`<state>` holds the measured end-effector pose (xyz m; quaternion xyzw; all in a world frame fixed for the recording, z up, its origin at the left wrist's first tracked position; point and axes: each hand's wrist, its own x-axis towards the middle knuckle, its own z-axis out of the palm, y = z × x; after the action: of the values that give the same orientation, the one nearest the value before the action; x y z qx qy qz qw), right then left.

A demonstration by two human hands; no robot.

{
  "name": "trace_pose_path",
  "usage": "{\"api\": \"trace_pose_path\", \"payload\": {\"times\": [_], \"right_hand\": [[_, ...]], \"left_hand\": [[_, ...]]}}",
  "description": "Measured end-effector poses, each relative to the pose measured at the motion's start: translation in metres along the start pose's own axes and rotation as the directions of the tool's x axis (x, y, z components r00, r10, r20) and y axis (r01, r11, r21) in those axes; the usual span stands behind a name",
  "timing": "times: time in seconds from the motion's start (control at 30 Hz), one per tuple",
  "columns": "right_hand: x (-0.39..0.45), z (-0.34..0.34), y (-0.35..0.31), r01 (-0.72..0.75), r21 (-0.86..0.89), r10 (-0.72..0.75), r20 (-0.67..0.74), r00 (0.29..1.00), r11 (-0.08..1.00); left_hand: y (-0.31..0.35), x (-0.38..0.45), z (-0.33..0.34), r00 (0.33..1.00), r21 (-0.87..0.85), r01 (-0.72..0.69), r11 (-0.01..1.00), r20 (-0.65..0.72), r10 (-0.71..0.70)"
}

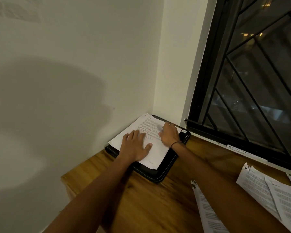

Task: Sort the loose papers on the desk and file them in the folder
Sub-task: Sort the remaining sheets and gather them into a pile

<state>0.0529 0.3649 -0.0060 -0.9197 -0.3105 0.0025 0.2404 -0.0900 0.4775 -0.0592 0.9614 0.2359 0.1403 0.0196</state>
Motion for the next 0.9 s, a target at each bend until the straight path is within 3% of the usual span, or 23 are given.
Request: {"api": "trace_pose_path", "payload": {"times": [0.1, 0.17, 0.27, 0.37, 0.53, 0.63, 0.73, 0.83, 0.9], "right_hand": [[-0.003, 0.017, 0.002, 0.027, -0.254, -0.03, -0.007, 1.0, 0.967], [-0.006, 0.017, 0.004, -0.002, -0.308, -0.001, -0.009, 1.0, 0.951], [-0.013, -0.001, 0.011, -0.02, -0.261, 0.018, -0.01, 1.0, 0.965], [-0.03, -0.033, 0.031, 0.01, -0.217, -0.026, -0.072, 0.997, 0.976], [-0.076, -0.081, 0.081, 0.133, -0.139, -0.143, -0.07, 0.987, 0.981], [-0.11, -0.105, 0.115, 0.191, -0.045, -0.19, 0.027, 0.981, 0.98], [-0.14, -0.124, 0.145, 0.249, -0.011, -0.242, 0.191, 0.951, 0.968], [-0.164, -0.129, 0.168, 0.162, -0.025, -0.133, 0.462, 0.877, 0.986], [-0.174, -0.118, 0.183, 0.143, -0.104, -0.077, 0.477, 0.876, 0.984]], "left_hand": [[0.001, 0.0, 0.001, 1.0, 0.004, 0.006, 1.0, -0.006, -0.006], [0.001, 0.0, 0.001, 1.0, 0.006, 0.006, 1.0, -0.011, -0.006], [0.002, -0.001, -0.003, 0.999, -0.003, -0.009, 1.0, -0.044, 0.009], [0.009, -0.003, -0.014, 0.972, -0.01, -0.04, 0.999, -0.233, 0.036], [0.061, -0.024, -0.03, 0.919, -0.083, -0.218, 0.972, -0.354, 0.176], [0.111, -0.053, -0.036, 0.913, -0.209, -0.324, 0.923, -0.326, 0.246], [0.144, -0.078, -0.031, 0.942, -0.336, -0.32, 0.886, -0.213, 0.26], [0.157, -0.092, -0.019, 0.946, -0.358, -0.325, 0.875, -0.129, 0.298], [0.16, -0.101, -0.011, 0.945, -0.4, -0.318, 0.86, -0.066, 0.319]]}}
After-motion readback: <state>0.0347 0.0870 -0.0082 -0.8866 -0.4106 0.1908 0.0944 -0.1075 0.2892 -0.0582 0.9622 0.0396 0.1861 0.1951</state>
